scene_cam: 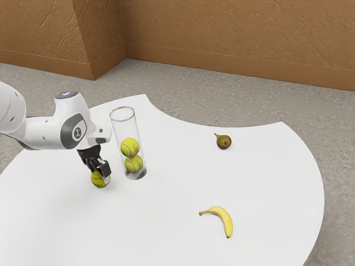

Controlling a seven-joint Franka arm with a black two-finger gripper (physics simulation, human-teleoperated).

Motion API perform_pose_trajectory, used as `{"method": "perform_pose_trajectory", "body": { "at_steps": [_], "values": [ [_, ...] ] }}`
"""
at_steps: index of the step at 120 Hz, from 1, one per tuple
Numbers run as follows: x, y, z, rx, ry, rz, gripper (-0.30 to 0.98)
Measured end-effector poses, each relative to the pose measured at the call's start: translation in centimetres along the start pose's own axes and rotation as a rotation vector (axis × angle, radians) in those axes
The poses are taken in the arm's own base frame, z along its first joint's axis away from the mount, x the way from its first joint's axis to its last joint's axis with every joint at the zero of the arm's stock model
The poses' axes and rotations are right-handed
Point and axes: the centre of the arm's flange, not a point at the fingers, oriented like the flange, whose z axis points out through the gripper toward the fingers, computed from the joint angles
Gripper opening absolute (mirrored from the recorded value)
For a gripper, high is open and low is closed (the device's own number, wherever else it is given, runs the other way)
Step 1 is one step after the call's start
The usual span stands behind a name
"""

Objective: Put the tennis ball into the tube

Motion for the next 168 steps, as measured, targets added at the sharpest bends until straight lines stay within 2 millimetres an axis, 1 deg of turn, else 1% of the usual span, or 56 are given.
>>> {"method": "perform_pose_trajectory", "body": {
  "at_steps": [16, 20, 22, 33, 49, 62, 71, 76, 86, 95, 99, 104, 114, 121, 129, 136, 154, 168],
  "values": [
    [0.0, 0.0, 0.4, -0.006, -0.001, -0.006, 0.41],
    [0.0, 0.1, 0.0, -0.002, 0.003, -0.005, 0.38],
    [-0.1, 0.2, -0.6, 0.004, 0.008, 0.0, 0.37],
    [-0.5, 1.6, -4.7, 0.039, 0.056, 0.018, 0.3],
    [-0.7, 4.1, -11.2, 0.097, 0.147, 0.047, 0.25],
    [-1.4, 6.1, -16.7, 0.142, 0.227, 0.062, 0.23],
    [-1.9, 7.0, -20.6, 0.166, 0.294, 0.054, 0.23],
    [-2.0, 7.5, -22.5, 0.176, 0.327, 0.051, 0.23],
    [-1.2, 9.2, -25.7, 0.183, 0.391, 0.068, 0.23],
    [0.2, 10.9, -27.8, 0.181, 0.435, 0.096, 0.23],
    [1.0, 11.3, -28.1, 0.176, 0.444, 0.104, 0.24],
    [1.8, 11.4, -27.8, 0.167, 0.442, 0.106, 0.23],
    [3.7, 10.7, -27.0, 0.153, 0.437, 0.1, 0.24],
    [4.6, 10.1, -26.5, 0.146, 0.432, 0.096, 0.29],
    [5.1, 9.6, -26.3, 0.142, 0.431, 0.095, 0.33],
    [5.5, 9.3, -26.3, 0.14, 0.431, 0.097, 0.39],
    [5.8, 8.8, -25.7, 0.133, 0.42, 0.108, 0.52],
    [5.8, 8.7, -25.7, 0.134, 0.416, 0.119, 0.59]
  ]
}}
